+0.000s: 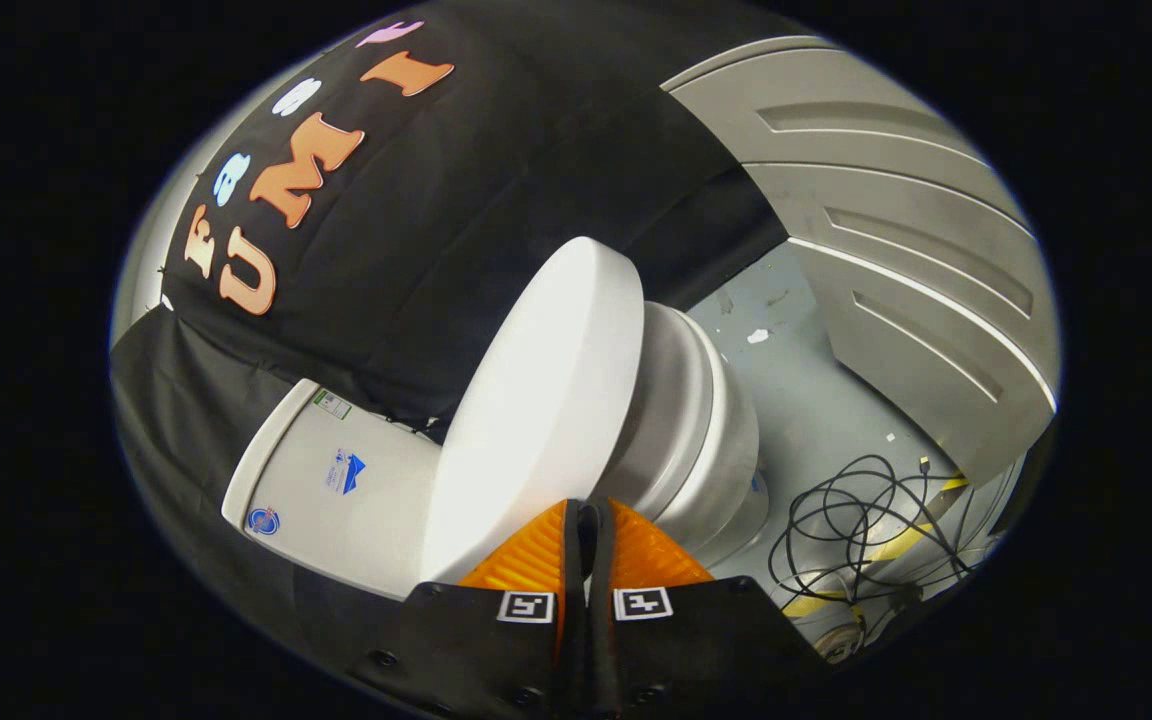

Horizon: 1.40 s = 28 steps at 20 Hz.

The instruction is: Open the toilet lid.

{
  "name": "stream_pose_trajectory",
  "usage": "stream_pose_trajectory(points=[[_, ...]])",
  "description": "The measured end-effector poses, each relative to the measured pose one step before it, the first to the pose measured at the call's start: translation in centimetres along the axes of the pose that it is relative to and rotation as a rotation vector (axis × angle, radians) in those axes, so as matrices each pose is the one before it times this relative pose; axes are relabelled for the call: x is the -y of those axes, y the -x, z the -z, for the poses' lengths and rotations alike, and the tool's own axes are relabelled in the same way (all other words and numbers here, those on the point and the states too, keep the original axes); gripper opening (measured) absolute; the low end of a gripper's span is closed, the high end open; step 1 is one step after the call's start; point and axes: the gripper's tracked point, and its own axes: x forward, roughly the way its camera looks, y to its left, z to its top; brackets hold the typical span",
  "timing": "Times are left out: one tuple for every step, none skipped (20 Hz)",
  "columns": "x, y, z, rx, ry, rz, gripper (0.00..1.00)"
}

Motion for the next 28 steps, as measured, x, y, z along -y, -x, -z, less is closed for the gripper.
stream_pose_trajectory(points=[[-0.141,0.051,-0.082,0.0009,0.01048,0.00112,0.08],[-0.172,0.162,-0.091,0.00166,0.00785,0.00052,0.08],[-0.294,0.115,-0.143,0.00247,0.00854,-0.00129,0.08],[-0.348,0.17,-0.147,0.00482,0.01135,-0.00167,0.08],[-0.382,0.167,-0.262,0.00517,0.01752,0.00005,0.08],[-0.382,0.076,-0.234,0.00367,0.02427,0.00206,0.08],[-0.456,0.178,-0.159,0.00559,0.02609,0.00267,0.08],[-0.539,0.324,-0.184,0.00733,0.02786,0.00043,0.08],[-0.709,0.346,-0.401,0.01149,0.02806,-0.00213,0.08],[-0.749,0.236,-0.5,0.01294,0.03238,-0.00206,0.08],[-0.836,0.323,-0.441,0.01541,0.04107,-0.00013,0.08],[-0.731,0.308,-0.482,0.01427,0.05187,0.00192,0.08],[-0.806,0.333,-0.373,0.01332,0.05521,0.00339,0.08],[-0.652,0.23,-0.353,0.01038,0.05314,0.00189,0.08],[-0.755,0.253,-0.319,0.00813,0.04591,-0.00012,0.08],[-0.667,0.302,-0.324,0.00815,0.03838,-0.0013,0.08],[-0.517,0.05,-0.251,0.00837,0.02267,-0.0003,0.08],[-0.337,0.01,-0.169,0.00777,0.01916,0.00116,0.08],[-0.238,0.044,-0.178,0.00481,0.02058,0.00202,0.09],[-0.114,0.263,-0.161,0.00351,0.02178,0.0029,0.08],[-0.281,0.06,-0.247,0.00735,0.02367,0.00311,0.08],[-0.637,-0.005,-0.294,0.00723,0.02515,0.00478,0.08],[-0.381,0.071,-0.431,0.01085,0.02285,0.00445,0.08],[-0.362,0.119,-0.535,0.00997,0.02223,-0.00141,0.08],[-0.446,0.343,-0.56,-0.00885,-0.05734,-0.01059,0.08],[-0.192,-0.062,-1.258,0.0143,-0.06929,-0.02921,0.08],[0.105,-0.023,-0.517,-0.02097,-0.03524,-0.01979,0.08],[0.368,-0.429,0.552,-0.01004,0.00578,0.0031,0.08]])
